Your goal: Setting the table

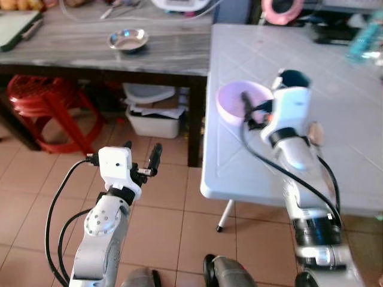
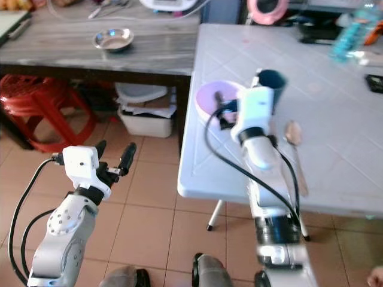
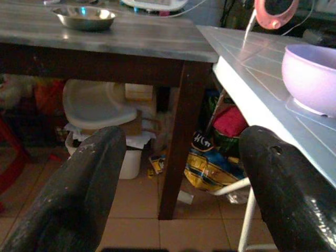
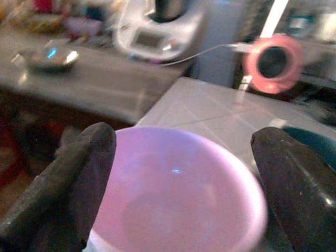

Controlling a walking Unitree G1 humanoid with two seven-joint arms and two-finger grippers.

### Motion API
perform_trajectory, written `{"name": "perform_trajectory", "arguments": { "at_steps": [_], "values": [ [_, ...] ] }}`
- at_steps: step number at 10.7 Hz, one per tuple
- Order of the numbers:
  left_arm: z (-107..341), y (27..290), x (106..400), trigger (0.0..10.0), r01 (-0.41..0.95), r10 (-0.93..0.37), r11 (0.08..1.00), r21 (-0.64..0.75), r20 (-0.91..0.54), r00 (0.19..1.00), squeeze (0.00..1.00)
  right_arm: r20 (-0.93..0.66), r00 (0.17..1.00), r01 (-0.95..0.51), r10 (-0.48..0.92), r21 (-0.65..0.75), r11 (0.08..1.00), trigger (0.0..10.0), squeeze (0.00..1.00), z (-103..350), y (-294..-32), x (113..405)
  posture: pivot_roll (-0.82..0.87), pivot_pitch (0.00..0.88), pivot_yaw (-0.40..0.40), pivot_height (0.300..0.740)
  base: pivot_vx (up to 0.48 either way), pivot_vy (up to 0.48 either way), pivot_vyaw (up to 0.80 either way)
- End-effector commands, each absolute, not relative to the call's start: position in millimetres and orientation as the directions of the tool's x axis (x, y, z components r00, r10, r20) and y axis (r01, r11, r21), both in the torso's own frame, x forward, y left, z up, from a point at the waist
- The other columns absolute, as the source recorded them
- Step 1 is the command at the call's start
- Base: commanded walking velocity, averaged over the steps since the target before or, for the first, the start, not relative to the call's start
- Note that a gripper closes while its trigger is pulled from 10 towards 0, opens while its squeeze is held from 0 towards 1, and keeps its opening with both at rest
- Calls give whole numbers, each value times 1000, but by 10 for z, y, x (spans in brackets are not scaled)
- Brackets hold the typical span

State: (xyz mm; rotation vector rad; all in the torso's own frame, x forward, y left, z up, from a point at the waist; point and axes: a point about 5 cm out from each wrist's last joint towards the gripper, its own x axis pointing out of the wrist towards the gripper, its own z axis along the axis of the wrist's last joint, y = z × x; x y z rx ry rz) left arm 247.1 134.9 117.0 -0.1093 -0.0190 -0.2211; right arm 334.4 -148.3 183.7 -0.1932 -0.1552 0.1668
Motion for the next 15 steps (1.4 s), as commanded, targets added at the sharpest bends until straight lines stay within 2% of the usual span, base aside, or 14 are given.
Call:
{"name": "perform_trajectory", "arguments": {
  "at_steps": [1,2,4,5,6,9,15],
  "values": [
    [1186,1372,2452,10000,210,-208,973,-100,27,978,0,124,967,-187,223,-250,950,10000,0,1857,-1430,3373,-45,142,26,740,0,0,0],
    [1188,1373,2454,10000,209,-208,973,-99,25,978,0,125,944,-253,306,-324,912,10000,1000,1917,-1350,3414,-45,142,26,740,0,0,0],
    [1190,1374,2454,10000,206,-205,974,-99,25,979,0,104,928,-281,357,-434,856,10000,1000,1974,-1312,3460,-41,146,23,740,0,0,0],
    [1187,1377,2453,10000,203,-202,974,-100,22,979,0,85,921,-307,381,-444,842,10000,522,1961,-1304,3464,-41,148,23,740,0,0,0],
    [1183,1380,2454,10000,202,-201,975,-98,16,979,0,62,910,-332,409,-482,811,10000,0,1941,-1276,3441,-41,149,24,740,0,0,0],
    [1177,1381,2469,10000,205,-205,974,-96,10,979,0,-29,883,-419,469,-500,758,10000,0,1793,-1242,3376,-45,150,28,740,0,0,0],
    [1143,1354,2467,10000,216,-219,971,-97,-12,976,0,-152,861,-483,485,-540,689,10000,0,1645,-1235,3379,-49,153,24,740,0,0,0]
  ]
}}
